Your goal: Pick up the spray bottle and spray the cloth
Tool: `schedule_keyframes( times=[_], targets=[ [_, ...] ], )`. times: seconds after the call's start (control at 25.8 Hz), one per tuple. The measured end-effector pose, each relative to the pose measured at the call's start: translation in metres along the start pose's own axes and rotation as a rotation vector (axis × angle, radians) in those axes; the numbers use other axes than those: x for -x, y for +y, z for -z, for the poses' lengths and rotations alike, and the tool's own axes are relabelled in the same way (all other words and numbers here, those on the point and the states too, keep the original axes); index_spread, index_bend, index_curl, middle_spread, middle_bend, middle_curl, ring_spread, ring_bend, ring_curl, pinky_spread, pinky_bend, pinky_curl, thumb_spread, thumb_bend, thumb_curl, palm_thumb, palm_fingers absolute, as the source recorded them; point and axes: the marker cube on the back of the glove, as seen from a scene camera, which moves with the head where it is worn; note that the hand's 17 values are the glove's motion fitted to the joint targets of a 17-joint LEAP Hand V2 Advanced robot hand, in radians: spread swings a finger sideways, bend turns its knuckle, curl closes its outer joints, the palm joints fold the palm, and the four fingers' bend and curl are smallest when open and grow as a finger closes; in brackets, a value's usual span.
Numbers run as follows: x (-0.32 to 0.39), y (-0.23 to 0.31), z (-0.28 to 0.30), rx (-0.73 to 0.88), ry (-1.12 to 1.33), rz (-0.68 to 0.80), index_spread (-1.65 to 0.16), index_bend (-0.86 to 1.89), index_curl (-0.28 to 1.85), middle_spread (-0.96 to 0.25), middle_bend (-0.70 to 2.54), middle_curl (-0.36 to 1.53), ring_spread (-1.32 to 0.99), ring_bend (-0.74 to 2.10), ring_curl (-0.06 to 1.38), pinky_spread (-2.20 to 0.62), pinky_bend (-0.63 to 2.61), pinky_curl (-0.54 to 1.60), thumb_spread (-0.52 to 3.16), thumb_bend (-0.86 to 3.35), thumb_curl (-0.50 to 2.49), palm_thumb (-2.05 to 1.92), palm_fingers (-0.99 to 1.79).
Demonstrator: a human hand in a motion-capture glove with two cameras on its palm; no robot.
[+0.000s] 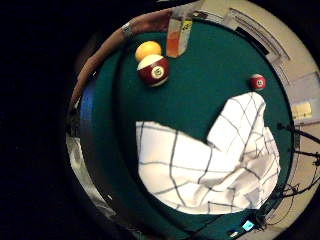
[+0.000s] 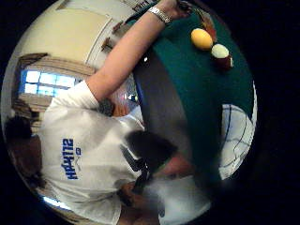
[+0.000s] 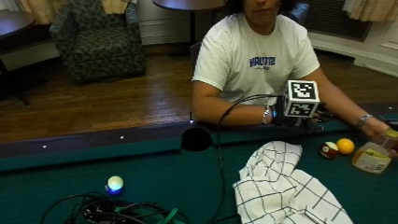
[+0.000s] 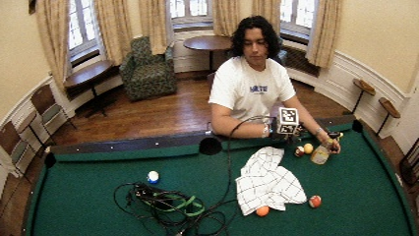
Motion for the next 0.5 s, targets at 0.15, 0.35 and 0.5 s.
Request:
schedule_keyframes(
  times=[0.15, 0.35, 0.5],
  targets=[
    [0.009, 0.024, 0.008, 0.048, 0.053, 0.019, -0.47, 0.14, 0.29, -0.13, 0.19, 0.34, -0.13, 0.23, 0.3, 0.22, 0.29, 0.35, 0.94, -0.04, 0.36, 0.27, 0.13],
    [0.009, 0.05, 0.038, 0.086, 0.074, 0.033, -0.48, 0.15, 0.28, -0.12, 0.19, 0.34, -0.13, 0.23, 0.3, 0.22, 0.31, 0.35, 0.94, -0.04, 0.35, 0.25, 0.13],
    [0.015, 0.065, 0.058, 0.094, 0.053, 0.015, -0.48, 0.14, 0.27, -0.12, 0.19, 0.34, -0.13, 0.23, 0.3, 0.22, 0.31, 0.35, 0.94, -0.04, 0.35, 0.25, 0.13]
  ],
)
